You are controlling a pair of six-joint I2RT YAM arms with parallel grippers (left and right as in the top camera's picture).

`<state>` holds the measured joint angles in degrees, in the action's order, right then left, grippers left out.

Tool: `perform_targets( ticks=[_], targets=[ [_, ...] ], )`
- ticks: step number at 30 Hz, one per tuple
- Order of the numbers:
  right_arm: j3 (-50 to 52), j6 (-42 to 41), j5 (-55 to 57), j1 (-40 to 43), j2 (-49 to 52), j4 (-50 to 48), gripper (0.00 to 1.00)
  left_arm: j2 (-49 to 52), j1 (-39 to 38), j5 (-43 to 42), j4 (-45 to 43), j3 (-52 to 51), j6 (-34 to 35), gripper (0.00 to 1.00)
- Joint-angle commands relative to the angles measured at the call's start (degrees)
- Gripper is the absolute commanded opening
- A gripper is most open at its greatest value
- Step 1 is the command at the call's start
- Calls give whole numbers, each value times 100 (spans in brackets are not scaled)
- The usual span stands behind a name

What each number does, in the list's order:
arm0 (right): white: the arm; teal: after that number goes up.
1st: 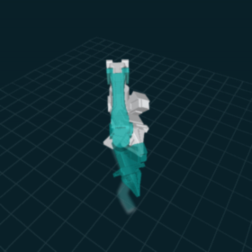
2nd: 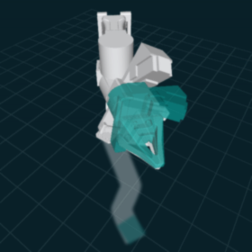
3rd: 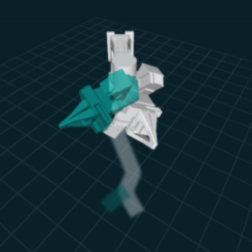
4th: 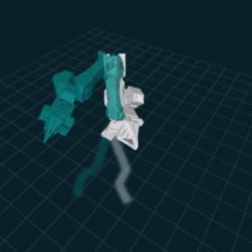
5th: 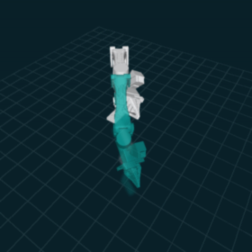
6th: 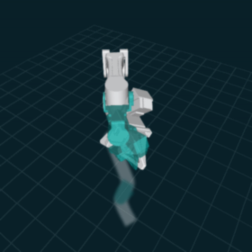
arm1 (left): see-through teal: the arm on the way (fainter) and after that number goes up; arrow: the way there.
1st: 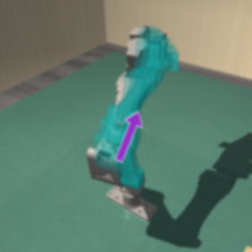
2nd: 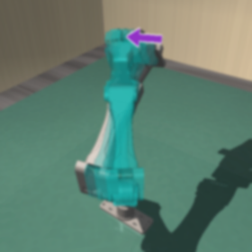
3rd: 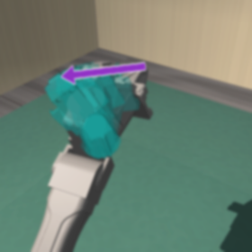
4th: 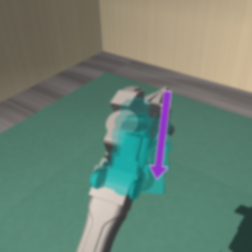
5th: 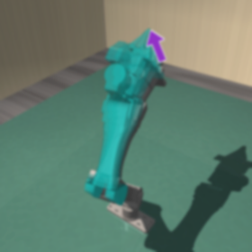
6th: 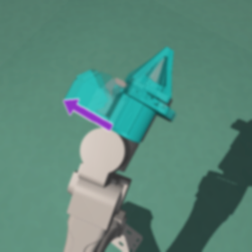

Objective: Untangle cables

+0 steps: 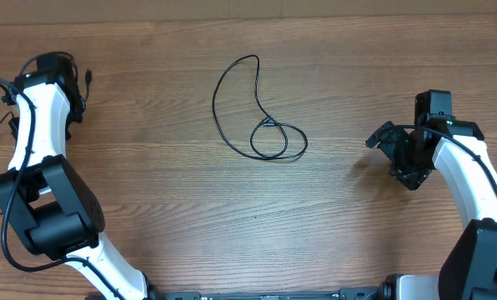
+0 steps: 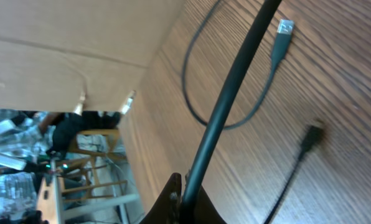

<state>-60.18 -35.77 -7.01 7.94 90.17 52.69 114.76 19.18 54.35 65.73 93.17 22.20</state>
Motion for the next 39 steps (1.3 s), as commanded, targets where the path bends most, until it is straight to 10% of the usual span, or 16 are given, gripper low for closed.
perform_targets(
  ticks=[1,13,20,23,39],
  targets=[
    [33,17,79,33,2,-11,100,-66,39,-205,-254,-407,114,4],
    [33,17,79,33,2,-11,100,-66,39,-1088,-1329,-1740,111,7],
    [33,17,81,33,2,-11,100,-68,39,-2236,-1421,-1746,-127,28],
    [33,17,79,33,2,-11,100,-68,55,-2245,-1176,-1598,-190,55],
    [33,17,79,33,2,-11,100,-76,219,-5580,90,2,-1049,93]
  ],
)
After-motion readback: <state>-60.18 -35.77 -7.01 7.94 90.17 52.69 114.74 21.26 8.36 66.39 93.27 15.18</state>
